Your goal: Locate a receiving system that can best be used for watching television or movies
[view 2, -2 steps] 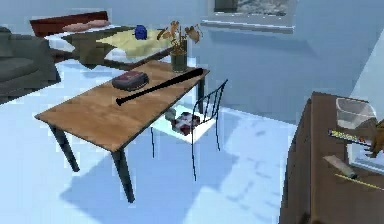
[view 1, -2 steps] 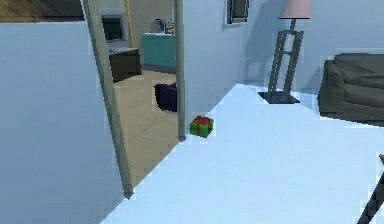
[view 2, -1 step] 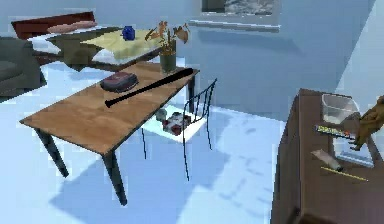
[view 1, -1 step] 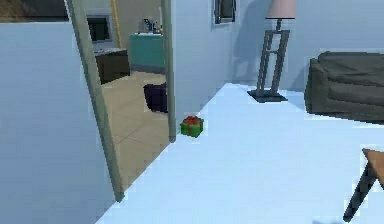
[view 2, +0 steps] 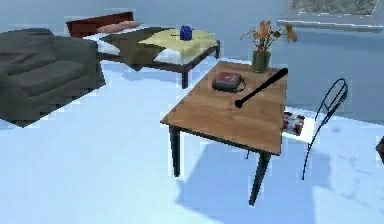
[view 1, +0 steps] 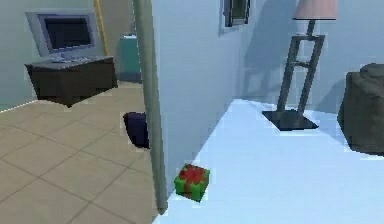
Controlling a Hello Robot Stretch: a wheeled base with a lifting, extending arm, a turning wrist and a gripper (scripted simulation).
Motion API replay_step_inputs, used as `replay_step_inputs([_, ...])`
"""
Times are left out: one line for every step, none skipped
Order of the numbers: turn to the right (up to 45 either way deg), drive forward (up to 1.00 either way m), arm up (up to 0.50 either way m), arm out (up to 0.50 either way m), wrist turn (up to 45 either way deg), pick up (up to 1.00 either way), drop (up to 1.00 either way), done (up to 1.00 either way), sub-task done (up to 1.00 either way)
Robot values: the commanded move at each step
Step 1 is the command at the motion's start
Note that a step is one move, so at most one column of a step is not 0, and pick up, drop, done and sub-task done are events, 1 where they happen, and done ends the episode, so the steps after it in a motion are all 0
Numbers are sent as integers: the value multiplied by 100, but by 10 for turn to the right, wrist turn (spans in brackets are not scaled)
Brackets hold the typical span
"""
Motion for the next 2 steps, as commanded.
replay_step_inputs([90, 0, 0, 0, 0, 0, 0, 0, 0])
replay_step_inputs([0, 10, 0, 0, 0, 0, 0, 0, 0])
